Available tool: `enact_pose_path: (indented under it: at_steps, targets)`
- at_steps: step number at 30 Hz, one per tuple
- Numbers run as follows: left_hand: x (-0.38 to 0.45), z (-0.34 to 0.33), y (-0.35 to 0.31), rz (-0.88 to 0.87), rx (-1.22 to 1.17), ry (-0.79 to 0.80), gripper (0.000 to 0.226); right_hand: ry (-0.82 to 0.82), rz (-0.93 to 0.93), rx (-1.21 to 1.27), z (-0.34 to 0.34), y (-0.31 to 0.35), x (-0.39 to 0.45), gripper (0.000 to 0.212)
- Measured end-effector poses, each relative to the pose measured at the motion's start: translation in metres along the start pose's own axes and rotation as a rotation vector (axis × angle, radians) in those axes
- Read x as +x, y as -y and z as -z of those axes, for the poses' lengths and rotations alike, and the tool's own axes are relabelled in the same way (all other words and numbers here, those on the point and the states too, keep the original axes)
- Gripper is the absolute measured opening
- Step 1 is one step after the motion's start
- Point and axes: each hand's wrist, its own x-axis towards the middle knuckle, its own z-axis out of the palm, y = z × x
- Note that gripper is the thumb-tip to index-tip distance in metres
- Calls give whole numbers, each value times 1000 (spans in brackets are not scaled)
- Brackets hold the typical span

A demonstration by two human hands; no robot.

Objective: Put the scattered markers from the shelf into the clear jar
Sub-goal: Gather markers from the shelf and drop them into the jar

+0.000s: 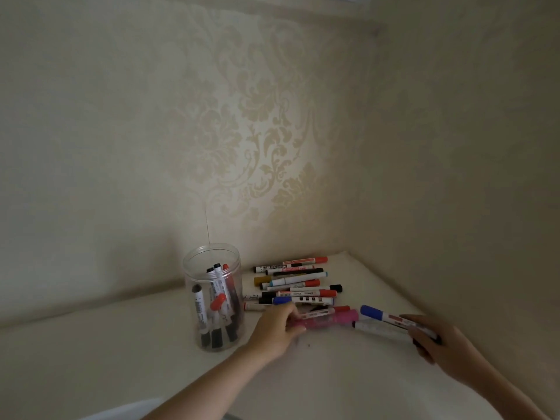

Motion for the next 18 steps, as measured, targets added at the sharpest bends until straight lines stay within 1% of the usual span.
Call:
enact_pose_path:
  at_steps: [3, 7, 10, 12, 15, 18]
  targets:
    - [-3, -7, 4, -89, 139, -45, 15, -44, -90, 23, -3, -4, -4, 24]
    - [-5, -7, 4, -184, 142, -111, 15, -167, -144, 111, -14, 7, -7, 17]
    - [-5, -1, 0, -234, 128, -157, 14, -234, -135, 114, -24, 22, -9, 9]
    - [-4, 6, -7, -232, 85, -174, 14, -267, -110, 123, -29, 34, -11, 6]
    - [-1, 16, -16, -214, 12, -215, 11, -308, -64, 143, -34, 52, -11, 11]
    - [-4, 10, -17, -138, -41, -189, 8, -305, -38, 100, -41, 61, -9, 18]
